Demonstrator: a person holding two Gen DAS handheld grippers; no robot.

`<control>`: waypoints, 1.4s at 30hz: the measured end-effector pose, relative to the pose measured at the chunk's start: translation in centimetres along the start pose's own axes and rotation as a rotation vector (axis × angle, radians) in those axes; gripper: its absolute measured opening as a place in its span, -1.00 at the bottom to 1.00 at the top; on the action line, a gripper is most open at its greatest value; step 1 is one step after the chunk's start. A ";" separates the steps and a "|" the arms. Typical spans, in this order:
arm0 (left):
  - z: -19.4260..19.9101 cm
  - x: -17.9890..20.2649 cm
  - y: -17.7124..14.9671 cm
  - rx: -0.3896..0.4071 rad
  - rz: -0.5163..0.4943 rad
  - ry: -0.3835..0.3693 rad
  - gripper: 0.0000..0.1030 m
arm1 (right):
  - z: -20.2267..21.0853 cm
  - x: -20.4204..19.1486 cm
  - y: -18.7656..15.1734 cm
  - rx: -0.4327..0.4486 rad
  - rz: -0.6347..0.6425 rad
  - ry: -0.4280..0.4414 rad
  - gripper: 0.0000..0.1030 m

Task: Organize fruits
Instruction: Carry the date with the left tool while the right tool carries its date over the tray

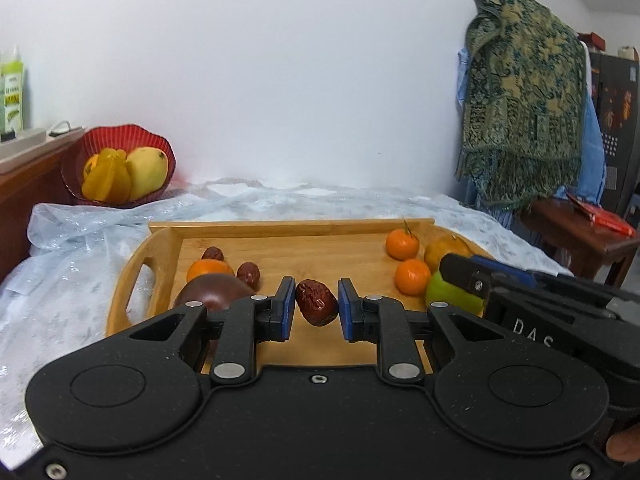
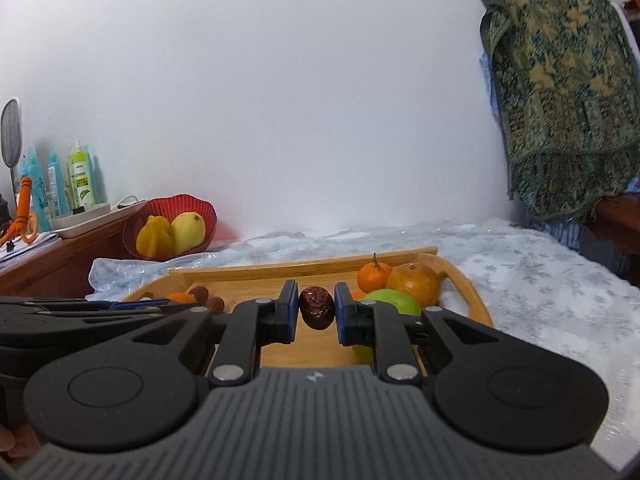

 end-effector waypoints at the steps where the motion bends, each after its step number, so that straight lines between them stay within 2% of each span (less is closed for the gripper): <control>1: -0.6 -0.2 0.2 -0.004 0.007 -0.001 -0.59 | -0.5 0.0 0.0 -0.009 -0.002 0.004 -0.56; 9: -3.8 -0.9 0.8 -0.029 0.022 -0.009 -0.59 | -3.8 -0.1 -1.1 -0.092 -0.021 0.020 -0.56; 21: -6.9 -0.7 -0.2 -0.098 0.007 -0.010 -0.59 | -6.2 -0.3 -1.3 -0.147 0.015 0.029 -0.56; 30: -8.0 -1.2 -0.5 -0.127 0.010 -0.006 -0.59 | -7.3 -0.8 -1.6 -0.168 0.084 0.044 -0.56; 42: -8.0 -1.1 -0.5 -0.123 -0.028 -0.008 -0.59 | -7.8 -1.3 -1.9 -0.183 0.158 0.046 -0.56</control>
Point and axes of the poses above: each gripper's, at about its wrist camera, not at the fingertips, and z roughly against the way its jaws point, x to its right, y to its top, the point moved 7 cm from there along -z, roughly the way its jaws point, and after that the axes turned 9 degrees about x, right-handed, at the moved point
